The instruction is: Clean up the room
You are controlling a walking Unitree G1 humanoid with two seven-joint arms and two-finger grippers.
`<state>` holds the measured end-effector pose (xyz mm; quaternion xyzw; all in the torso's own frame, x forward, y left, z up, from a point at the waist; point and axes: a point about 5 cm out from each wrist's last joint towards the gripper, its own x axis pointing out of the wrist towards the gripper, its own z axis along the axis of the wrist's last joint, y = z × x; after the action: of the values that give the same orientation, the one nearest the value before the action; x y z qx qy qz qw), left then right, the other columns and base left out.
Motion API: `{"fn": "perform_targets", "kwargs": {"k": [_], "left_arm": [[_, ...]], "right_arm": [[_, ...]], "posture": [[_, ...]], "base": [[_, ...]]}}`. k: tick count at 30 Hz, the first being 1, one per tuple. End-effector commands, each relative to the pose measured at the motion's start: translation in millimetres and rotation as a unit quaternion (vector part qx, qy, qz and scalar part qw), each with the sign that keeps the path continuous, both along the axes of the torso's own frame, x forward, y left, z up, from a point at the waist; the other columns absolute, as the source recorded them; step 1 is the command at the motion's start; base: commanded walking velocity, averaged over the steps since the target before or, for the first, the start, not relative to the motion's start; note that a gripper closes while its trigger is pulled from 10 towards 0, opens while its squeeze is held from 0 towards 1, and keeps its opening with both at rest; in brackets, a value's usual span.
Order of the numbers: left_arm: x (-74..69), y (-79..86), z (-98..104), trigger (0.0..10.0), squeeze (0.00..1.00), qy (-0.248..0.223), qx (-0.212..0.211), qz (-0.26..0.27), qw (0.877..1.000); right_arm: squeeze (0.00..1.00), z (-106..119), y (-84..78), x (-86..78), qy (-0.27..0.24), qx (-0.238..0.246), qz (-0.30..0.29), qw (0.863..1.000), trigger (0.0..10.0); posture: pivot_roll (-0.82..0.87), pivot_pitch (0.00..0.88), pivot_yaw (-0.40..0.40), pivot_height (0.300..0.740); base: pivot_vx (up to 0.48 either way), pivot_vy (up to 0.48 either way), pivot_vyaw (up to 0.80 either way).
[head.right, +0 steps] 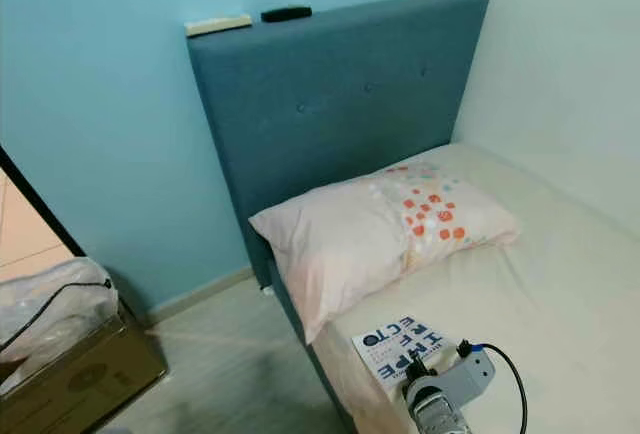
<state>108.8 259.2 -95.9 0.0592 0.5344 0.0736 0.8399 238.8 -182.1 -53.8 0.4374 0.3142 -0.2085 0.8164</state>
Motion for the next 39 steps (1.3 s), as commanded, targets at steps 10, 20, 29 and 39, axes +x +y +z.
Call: {"fn": "perform_targets", "kwargs": {"k": [10,20,29,39], "left_arm": [[-27.7,18.3,0.9,10.0,0.0,0.01,0.016,-0.008,1.0],[-42.5,26.9,2.5,10.0,0.0,0.011,0.021,-0.01,1.0],[-50.3,31.7,3.6,10.0,0.0,0.016,0.026,-0.012,0.999],[-51.8,33.1,4.5,10.0,0.0,0.012,0.026,-0.021,0.999]], "right_arm": [[0.0,9.3,-6.5,12.7,-0.004,-0.021,-0.017,1.0,10.0],[0.0,43.4,-25.5,49.2,-0.079,-0.054,0.004,0.995,10.0],[0.0,50.0,-27.9,56.1,-0.079,-0.07,0.017,0.994,10.0],[0.11,45.4,-29.7,51.1,-0.057,-0.097,0.03,0.993,10.0]], "posture": [[0.16,0.24,0.05,0.721],[0.19,0.309,0.071,0.721],[0.2,0.326,0.081,0.721],[0.2,0.321,0.078,0.721]], "base": [[0.0,0.0,0.0],[0.0,0.0,0.0],[0.0,0.0,0.0],[0.0,0.0,0.0]]}}
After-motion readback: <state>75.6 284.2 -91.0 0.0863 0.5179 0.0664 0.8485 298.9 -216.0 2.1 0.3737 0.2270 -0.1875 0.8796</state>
